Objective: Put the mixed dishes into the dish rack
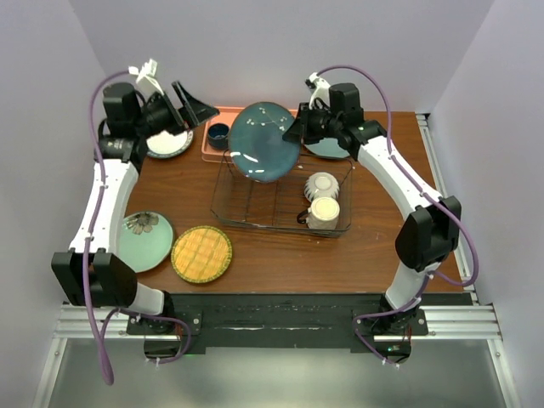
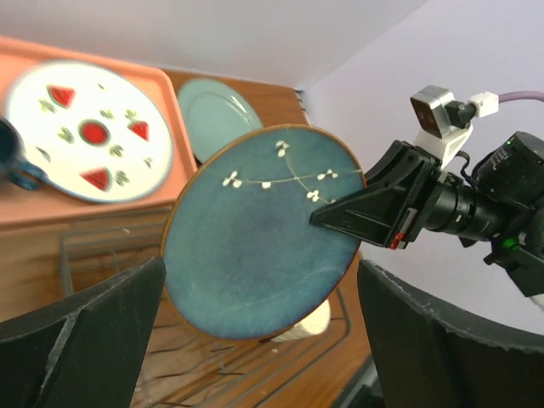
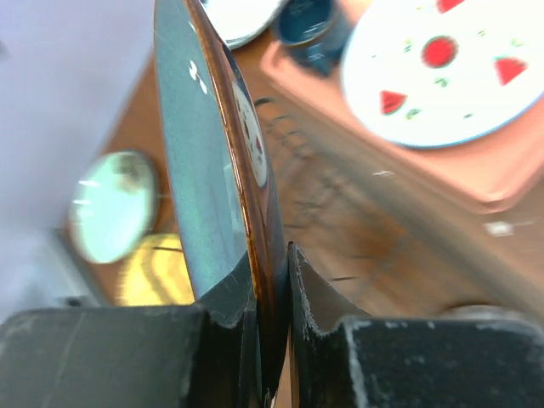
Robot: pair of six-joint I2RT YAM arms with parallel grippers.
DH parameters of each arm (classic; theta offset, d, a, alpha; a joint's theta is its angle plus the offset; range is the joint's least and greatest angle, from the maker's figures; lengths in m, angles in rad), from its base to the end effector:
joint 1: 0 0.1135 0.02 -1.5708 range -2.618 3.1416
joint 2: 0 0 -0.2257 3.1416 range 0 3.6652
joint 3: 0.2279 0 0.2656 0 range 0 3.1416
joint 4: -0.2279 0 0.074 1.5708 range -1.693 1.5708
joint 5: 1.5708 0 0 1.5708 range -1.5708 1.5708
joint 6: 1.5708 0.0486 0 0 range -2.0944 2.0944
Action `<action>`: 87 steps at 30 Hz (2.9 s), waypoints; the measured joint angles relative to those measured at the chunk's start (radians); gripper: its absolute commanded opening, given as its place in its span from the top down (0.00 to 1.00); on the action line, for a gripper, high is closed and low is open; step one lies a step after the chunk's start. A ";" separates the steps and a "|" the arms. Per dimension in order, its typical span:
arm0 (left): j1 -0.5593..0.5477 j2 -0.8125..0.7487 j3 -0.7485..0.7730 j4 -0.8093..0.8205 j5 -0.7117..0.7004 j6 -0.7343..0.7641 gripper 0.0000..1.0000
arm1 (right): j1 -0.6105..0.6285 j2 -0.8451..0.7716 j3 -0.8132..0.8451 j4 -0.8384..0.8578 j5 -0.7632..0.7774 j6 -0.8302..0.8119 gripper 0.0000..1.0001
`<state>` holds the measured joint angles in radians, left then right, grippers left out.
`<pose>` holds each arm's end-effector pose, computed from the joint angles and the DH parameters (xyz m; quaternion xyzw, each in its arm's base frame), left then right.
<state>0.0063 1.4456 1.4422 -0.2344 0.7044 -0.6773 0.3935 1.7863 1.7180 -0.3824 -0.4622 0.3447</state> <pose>0.3589 -0.0292 0.3704 -0.0463 0.7666 -0.4471 0.4587 0.3946 0.1873 0.3250 -0.1418 0.8215 0.3675 0.4123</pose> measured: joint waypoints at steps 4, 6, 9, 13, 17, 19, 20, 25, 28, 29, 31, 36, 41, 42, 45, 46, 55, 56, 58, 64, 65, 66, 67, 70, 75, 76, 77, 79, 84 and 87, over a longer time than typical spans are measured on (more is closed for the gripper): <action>0.015 -0.003 0.162 -0.141 -0.051 0.125 0.00 | -0.002 -0.036 0.002 -0.022 0.080 -0.164 1.00; 0.033 -0.007 0.180 -0.180 -0.054 0.152 0.00 | -0.002 -0.066 0.002 -0.023 0.114 -0.239 1.00; 0.054 0.000 0.180 -0.227 -0.052 0.173 0.00 | -0.001 -0.113 0.012 -0.024 0.140 -0.349 1.00; 0.059 0.037 0.186 -0.266 -0.042 0.184 0.00 | 0.015 -0.174 0.021 -0.014 0.179 -0.517 1.00; 0.059 0.080 0.220 -0.286 -0.031 0.193 0.00 | 0.061 -0.233 0.010 0.004 0.211 -0.692 1.00; 0.059 0.090 0.236 -0.290 -0.030 0.199 0.00 | 0.082 -0.242 0.010 0.011 0.210 -0.755 1.00; 0.059 0.093 0.243 -0.291 -0.028 0.200 0.00 | 0.092 -0.243 0.008 0.017 0.209 -0.792 1.00; 0.059 0.095 0.267 -0.293 -0.027 0.208 0.00 | 0.143 -0.240 -0.034 0.038 0.212 -0.955 1.00; 0.059 0.095 0.269 -0.296 -0.027 0.217 0.00 | 0.173 -0.228 -0.059 0.029 0.234 -1.041 1.00; 0.059 0.095 0.269 -0.299 -0.027 0.218 0.00 | 0.181 -0.223 -0.064 0.025 0.244 -1.062 1.00; 0.059 0.095 0.269 -0.306 -0.027 0.222 0.00 | 0.193 -0.219 -0.085 0.023 0.255 -1.092 1.00; 0.059 0.095 0.268 -0.306 -0.027 0.225 0.00 | 0.215 -0.214 -0.136 0.021 0.285 -1.140 1.00; 0.059 0.095 0.259 -0.303 -0.028 0.225 0.00 | 0.223 -0.197 -0.153 0.010 0.292 -1.158 1.00; 0.059 0.095 0.257 -0.301 -0.027 0.225 0.00 | 0.224 -0.196 -0.158 0.010 0.293 -1.159 1.00; 0.059 0.095 0.246 -0.293 -0.027 0.224 0.00 | 0.230 -0.192 -0.188 0.025 0.302 -1.162 1.00; 0.059 0.095 0.244 -0.293 -0.027 0.224 0.00 | 0.233 -0.189 -0.193 0.026 0.306 -1.162 1.00; 0.059 0.095 0.227 -0.283 -0.027 0.224 0.00 | 0.254 -0.156 -0.254 0.097 0.341 -1.168 1.00; 0.059 0.095 0.227 -0.283 -0.027 0.224 0.00 | 0.256 -0.156 -0.259 0.101 0.342 -1.168 1.00; 0.059 0.095 0.227 -0.283 -0.027 0.224 0.00 | 0.259 -0.156 -0.267 0.114 0.348 -1.168 1.00; 0.059 0.095 0.214 -0.282 -0.027 0.225 0.00 | 0.264 -0.156 -0.272 0.151 0.353 -1.164 1.00; 0.059 0.095 0.213 -0.282 -0.027 0.225 0.00 | 0.266 -0.156 -0.274 0.163 0.356 -1.163 1.00; 0.059 0.095 0.212 -0.282 -0.027 0.225 0.00 | 0.267 -0.156 -0.275 0.174 0.359 -1.163 1.00; 0.059 0.095 0.212 -0.282 -0.027 0.225 0.00 | 0.268 -0.156 -0.275 0.183 0.362 -1.163 1.00; 0.059 0.095 0.211 -0.282 -0.027 0.225 0.00 | 0.269 -0.157 -0.275 0.212 0.368 -1.163 1.00; 0.059 0.095 0.202 -0.278 -0.027 0.225 0.00 | 0.266 -0.157 -0.282 0.256 0.400 -1.173 1.00; 0.059 0.095 0.197 -0.279 -0.027 0.225 0.00 | 0.266 -0.157 -0.286 0.262 0.403 -1.175 1.00; 0.059 0.095 0.195 -0.279 -0.027 0.225 0.00 | 0.265 -0.157 -0.288 0.263 0.405 -1.176 1.00; 0.059 0.095 0.190 -0.279 -0.027 0.225 0.00 | 0.265 -0.156 -0.295 0.264 0.412 -1.176 1.00; 0.059 0.095 0.180 -0.276 -0.027 0.225 0.00 | 0.266 -0.156 -0.302 0.256 0.409 -1.171 1.00; 0.059 0.095 0.179 -0.275 -0.027 0.225 0.00 | 0.266 -0.156 -0.304 0.256 0.396 -1.163 1.00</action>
<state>0.0650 1.5410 1.6207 -0.5091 0.6773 -0.4526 0.6594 1.6299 1.4136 -0.1268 -0.0666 -0.8181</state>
